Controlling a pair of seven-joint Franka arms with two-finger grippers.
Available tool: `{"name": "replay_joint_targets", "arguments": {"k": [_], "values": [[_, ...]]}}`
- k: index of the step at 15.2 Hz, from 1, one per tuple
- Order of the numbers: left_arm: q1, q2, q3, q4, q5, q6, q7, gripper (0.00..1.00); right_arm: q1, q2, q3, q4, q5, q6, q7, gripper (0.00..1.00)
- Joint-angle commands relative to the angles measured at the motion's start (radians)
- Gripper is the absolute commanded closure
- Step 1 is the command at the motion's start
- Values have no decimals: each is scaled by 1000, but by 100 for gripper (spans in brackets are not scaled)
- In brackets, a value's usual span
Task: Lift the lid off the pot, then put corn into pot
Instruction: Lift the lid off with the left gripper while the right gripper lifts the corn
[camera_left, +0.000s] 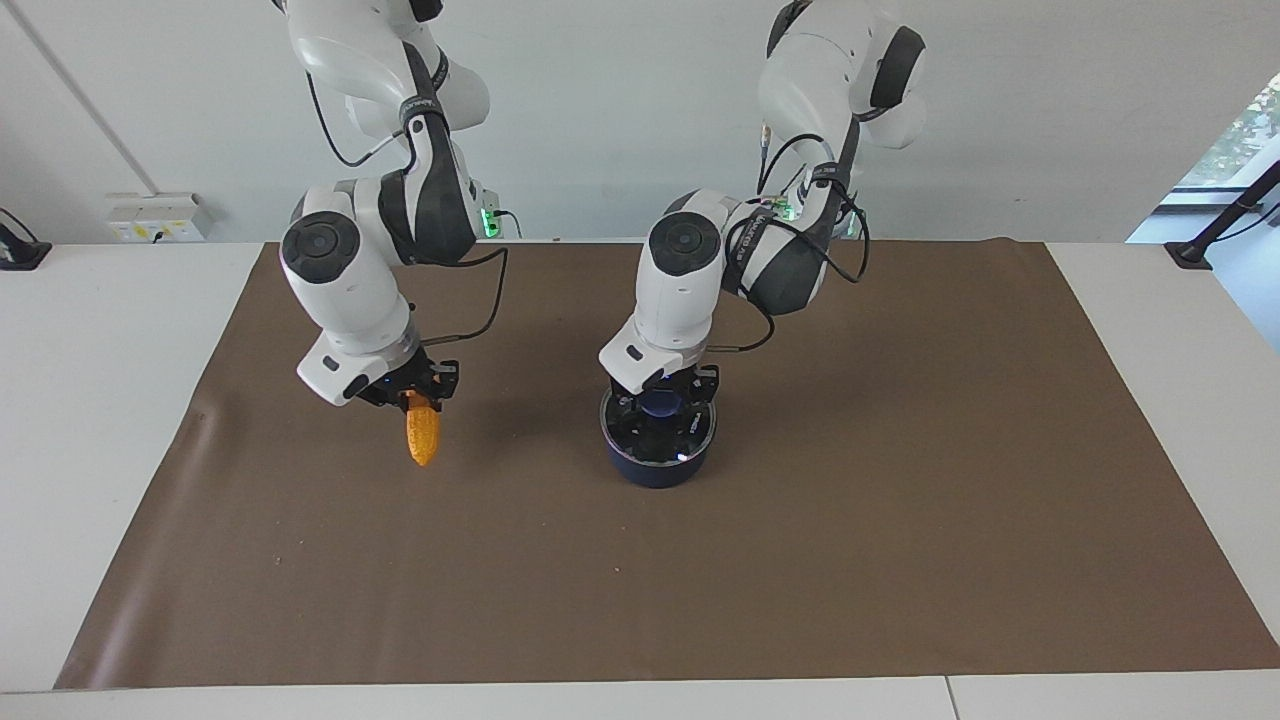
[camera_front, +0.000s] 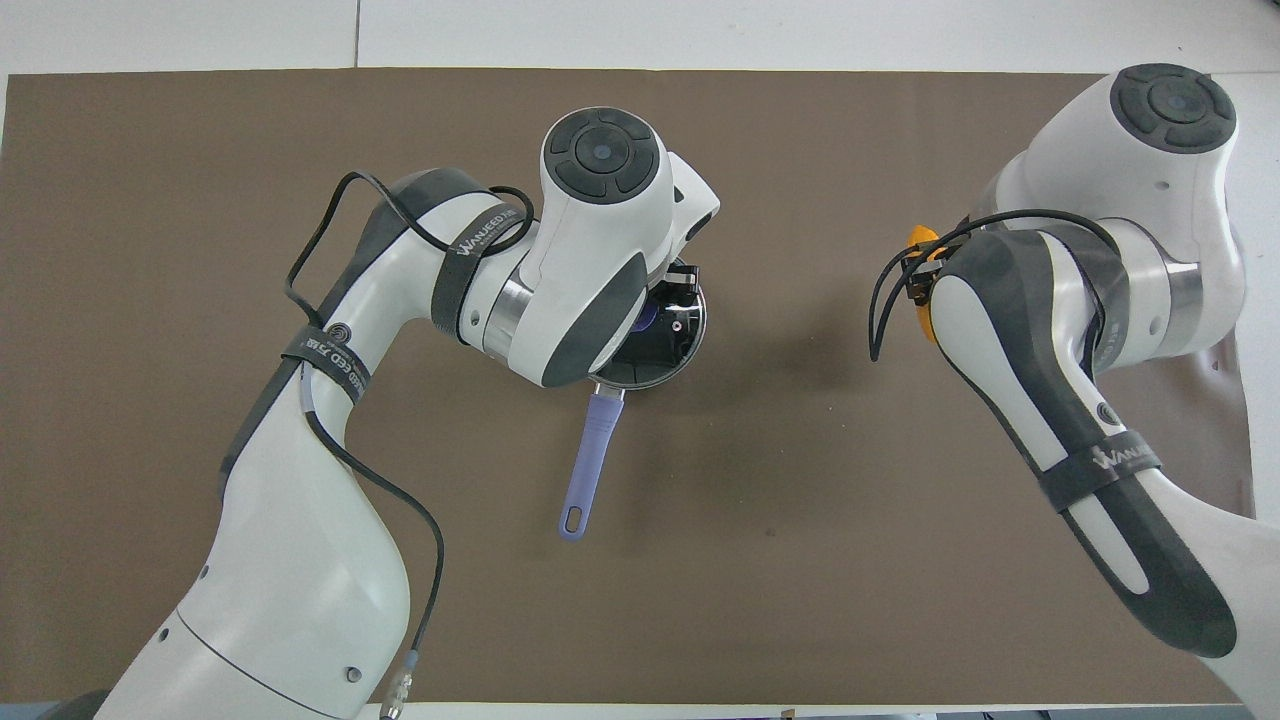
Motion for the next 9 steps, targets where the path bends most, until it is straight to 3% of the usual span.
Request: {"name": "replay_joint_targets", "arguments": {"k": [1,3,4,9], "values": [[-16,24,15,38,22,-11,-4,61,11,24,4,49,15,-43,23,100],[-15,22,17,38,22,-14,-4,92,11,21,4,66,15,-77,23,100],[-15,22,17,40,21,-14,-4,100,12,21,4,78,15,-85,24,100],[-7,-22,20,43,7,-95,-4,100,17,26,8,118,15,-103,55,100]]}}
